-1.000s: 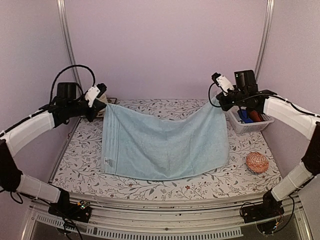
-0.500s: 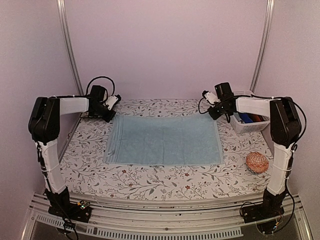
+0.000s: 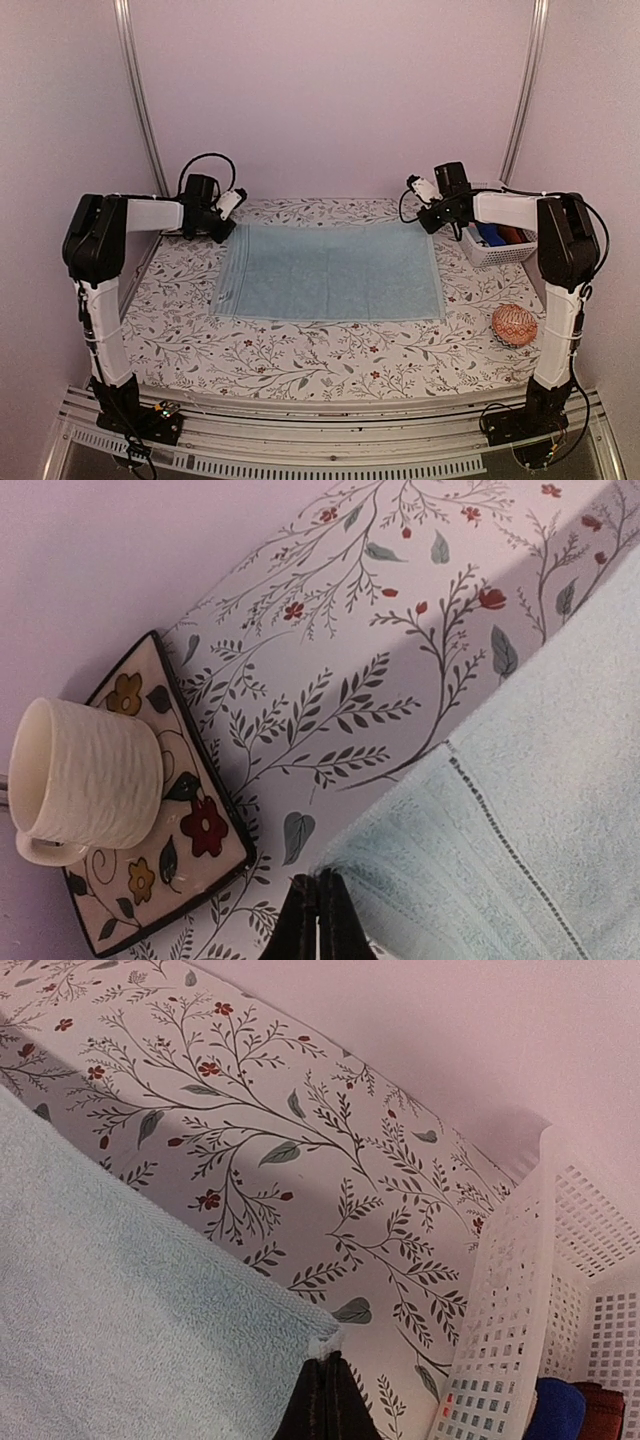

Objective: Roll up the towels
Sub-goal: Fold the towel at the center of the board.

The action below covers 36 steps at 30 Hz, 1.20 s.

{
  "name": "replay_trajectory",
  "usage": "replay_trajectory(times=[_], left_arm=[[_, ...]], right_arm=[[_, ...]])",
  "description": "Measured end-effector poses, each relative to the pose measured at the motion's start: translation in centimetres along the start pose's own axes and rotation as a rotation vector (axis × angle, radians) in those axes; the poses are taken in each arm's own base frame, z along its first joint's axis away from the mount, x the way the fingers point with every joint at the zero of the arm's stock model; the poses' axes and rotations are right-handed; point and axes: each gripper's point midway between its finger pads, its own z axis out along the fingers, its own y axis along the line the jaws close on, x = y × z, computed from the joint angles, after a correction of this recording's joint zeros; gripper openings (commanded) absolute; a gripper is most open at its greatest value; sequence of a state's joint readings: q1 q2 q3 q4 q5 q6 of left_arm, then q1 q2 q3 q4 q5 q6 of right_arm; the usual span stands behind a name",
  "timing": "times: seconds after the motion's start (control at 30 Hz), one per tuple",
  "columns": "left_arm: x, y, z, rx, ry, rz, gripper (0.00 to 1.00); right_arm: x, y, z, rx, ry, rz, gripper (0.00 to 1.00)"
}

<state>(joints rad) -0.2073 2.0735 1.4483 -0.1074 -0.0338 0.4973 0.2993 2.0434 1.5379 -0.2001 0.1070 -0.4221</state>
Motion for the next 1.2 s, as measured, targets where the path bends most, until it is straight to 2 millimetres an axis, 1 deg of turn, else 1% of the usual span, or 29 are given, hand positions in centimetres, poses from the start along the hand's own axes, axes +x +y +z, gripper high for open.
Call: replay_trajectory(times=[0.1, 0.2, 0.27, 0.33, 0.4, 0.5, 0.6, 0.8, 0.9, 1.07, 1.2], left_arm=[[1.0, -0.8, -0.4, 0.012, -0.002, 0.049, 0.00], [2.6, -2.0, -2.3, 0.030, -0.004, 0.098, 0.00], [2.9, -2.3, -3.8, 0.024, -0.025, 0.120, 0.00], [2.6, -2.3, -5.3, 0.020, -0.062, 0.137, 0.00], [1.7, -2.2, -6.8, 0.010, -0.114, 0.151, 0.00], [0.6, -2.2, -8.3, 0.006, -0.180, 0.176, 0.00], [0.3, -2.7, -9.3, 0.014, -0.217, 0.212, 0.00], [1.2, -3.9, -11.6, 0.045, -0.265, 0.307, 0.00], [1.4, -4.3, -12.8, 0.054, -0.298, 0.366, 0.00], [2.0, -4.8, -13.9, 0.080, -0.325, 0.450, 0.00], [2.8, -5.8, -14.5, 0.129, -0.337, 0.498, 0.00]], right_arm=[[0.3, 0.8, -0.3, -0.048, -0.010, -0.003, 0.01], [1.4, 1.8, -1.7, -0.098, -0.001, -0.003, 0.01], [2.1, 2.4, -3.1, -0.126, 0.004, -0.003, 0.01], [2.3, 2.8, -4.4, -0.147, 0.000, 0.000, 0.01], [2.3, 3.1, -5.6, -0.169, -0.011, 0.002, 0.01], [2.2, 3.5, -7.0, -0.198, -0.020, 0.006, 0.01], [2.7, 3.8, -7.6, -0.216, -0.008, 0.015, 0.02], [5.1, 5.0, -8.3, -0.255, 0.069, 0.026, 0.01], [5.9, 5.3, -8.5, -0.267, 0.096, 0.033, 0.02], [6.5, 5.9, -9.2, -0.286, 0.119, 0.045, 0.01], [7.7, 6.8, -9.9, -0.311, 0.155, 0.048, 0.02]])
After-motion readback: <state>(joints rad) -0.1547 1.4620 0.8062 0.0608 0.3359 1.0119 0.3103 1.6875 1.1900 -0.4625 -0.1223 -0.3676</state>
